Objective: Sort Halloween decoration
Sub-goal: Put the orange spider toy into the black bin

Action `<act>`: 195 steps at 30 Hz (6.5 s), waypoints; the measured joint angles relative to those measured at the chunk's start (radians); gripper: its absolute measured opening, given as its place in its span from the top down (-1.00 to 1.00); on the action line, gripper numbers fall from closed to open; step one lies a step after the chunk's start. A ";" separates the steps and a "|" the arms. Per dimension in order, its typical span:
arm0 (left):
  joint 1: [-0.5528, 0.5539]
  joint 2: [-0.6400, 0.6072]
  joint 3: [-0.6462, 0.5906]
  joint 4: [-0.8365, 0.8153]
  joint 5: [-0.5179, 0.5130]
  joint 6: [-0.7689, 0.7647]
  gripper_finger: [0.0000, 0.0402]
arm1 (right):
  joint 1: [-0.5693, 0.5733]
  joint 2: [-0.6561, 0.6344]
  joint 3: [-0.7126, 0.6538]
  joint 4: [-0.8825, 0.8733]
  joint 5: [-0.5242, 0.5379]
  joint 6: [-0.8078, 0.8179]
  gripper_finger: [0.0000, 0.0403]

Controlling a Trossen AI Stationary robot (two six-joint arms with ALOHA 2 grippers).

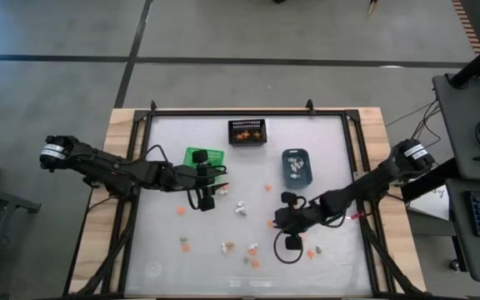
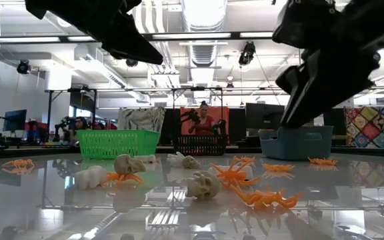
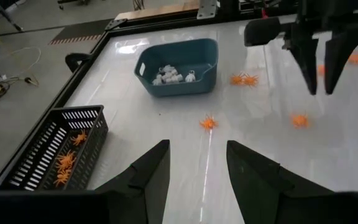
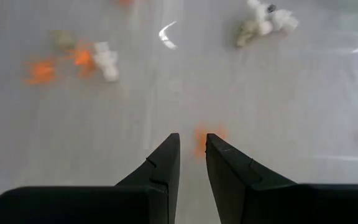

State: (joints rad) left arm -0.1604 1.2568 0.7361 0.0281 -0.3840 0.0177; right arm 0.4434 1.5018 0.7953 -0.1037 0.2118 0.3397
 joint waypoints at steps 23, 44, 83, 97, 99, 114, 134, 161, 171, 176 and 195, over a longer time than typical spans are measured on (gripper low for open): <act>0.000 0.000 0.000 0.032 0.000 0.004 0.30 | 0.022 0.133 -0.067 0.218 0.126 0.042 0.07; 0.000 0.000 -0.018 0.041 0.001 0.004 0.30 | -0.005 0.175 -0.078 0.256 0.099 0.062 0.34; 0.000 0.000 -0.019 0.057 0.001 0.021 0.30 | -0.039 0.063 -0.081 0.194 0.077 0.022 0.96; 0.000 0.000 -0.019 0.074 0.001 0.042 0.30 | -0.156 0.008 0.120 -0.156 -0.116 0.547 0.62; 0.000 0.000 -0.019 0.080 0.001 0.055 0.30 | -0.160 0.026 0.183 -0.231 -0.183 0.572 0.54; 0.000 0.000 -0.019 0.075 0.000 0.102 0.30 | -0.160 0.165 0.458 -0.908 -0.212 0.716 0.26; 0.000 0.000 -0.019 0.069 -0.001 0.120 0.30 | -0.184 0.078 0.136 -0.652 -0.151 0.944 -0.04; 0.000 0.000 -0.019 0.069 -0.002 0.120 0.30 | -0.210 0.079 0.077 -0.511 -0.133 0.795 0.11; 0.000 0.000 -0.019 0.069 -0.002 0.120 0.30 | -0.210 0.079 0.077 -0.509 -0.138 0.760 0.11; 0.000 0.000 -0.019 0.069 -0.002 0.120 0.30 | -0.206 0.078 0.076 -0.508 -0.158 0.695 0.11; 0.000 0.000 -0.019 0.069 -0.002 0.129 0.30 | -0.095 -0.069 0.071 -0.486 -0.067 0.018 0.11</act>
State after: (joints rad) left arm -0.1604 1.2572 0.7173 0.0971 -0.3855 0.1463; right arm 0.3481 1.4329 0.8665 -0.5900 0.1448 0.3580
